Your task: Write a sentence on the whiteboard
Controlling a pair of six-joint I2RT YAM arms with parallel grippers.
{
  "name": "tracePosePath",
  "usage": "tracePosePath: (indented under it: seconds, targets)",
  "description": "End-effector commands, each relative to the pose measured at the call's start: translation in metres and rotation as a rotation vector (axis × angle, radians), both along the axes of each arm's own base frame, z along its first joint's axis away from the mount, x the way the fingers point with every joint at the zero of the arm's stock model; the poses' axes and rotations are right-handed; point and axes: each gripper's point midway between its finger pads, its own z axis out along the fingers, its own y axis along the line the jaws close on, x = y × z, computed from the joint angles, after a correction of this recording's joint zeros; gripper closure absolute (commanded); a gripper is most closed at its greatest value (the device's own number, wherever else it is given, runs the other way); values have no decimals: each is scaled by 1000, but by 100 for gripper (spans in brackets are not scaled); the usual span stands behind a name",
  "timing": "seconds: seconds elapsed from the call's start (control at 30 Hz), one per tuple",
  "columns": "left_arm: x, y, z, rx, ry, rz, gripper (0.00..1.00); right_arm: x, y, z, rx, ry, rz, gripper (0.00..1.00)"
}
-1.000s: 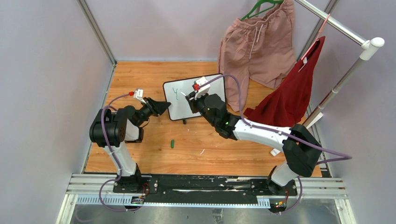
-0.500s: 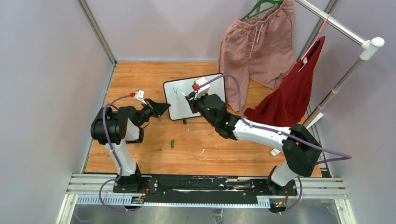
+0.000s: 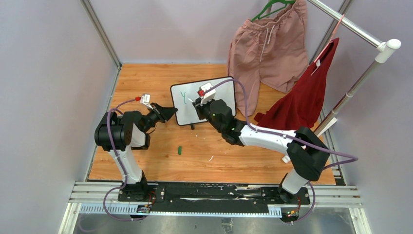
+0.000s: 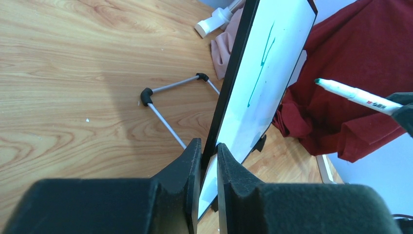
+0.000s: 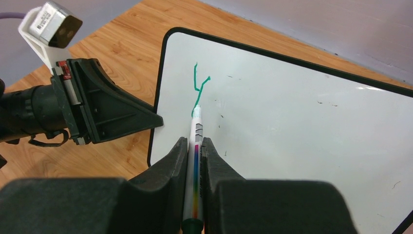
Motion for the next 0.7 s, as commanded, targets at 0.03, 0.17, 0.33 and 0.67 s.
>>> tracePosePath:
  seconds: [0.03, 0.17, 0.33, 0.67]
  targets:
    - [2, 3, 2, 21, -42, 27, 100, 12, -3, -3, 3, -35, -43, 100]
    - [1, 2, 2, 24, -44, 25, 100, 18, -4, -10, -15, -35, -68, 100]
    - [1, 1, 2, 27, -48, 20, 100, 24, -3, -10, -15, -42, -91, 100]
    - [1, 1, 2, 27, -47, 22, 100, 33, 3, -5, -7, -59, -111, 100]
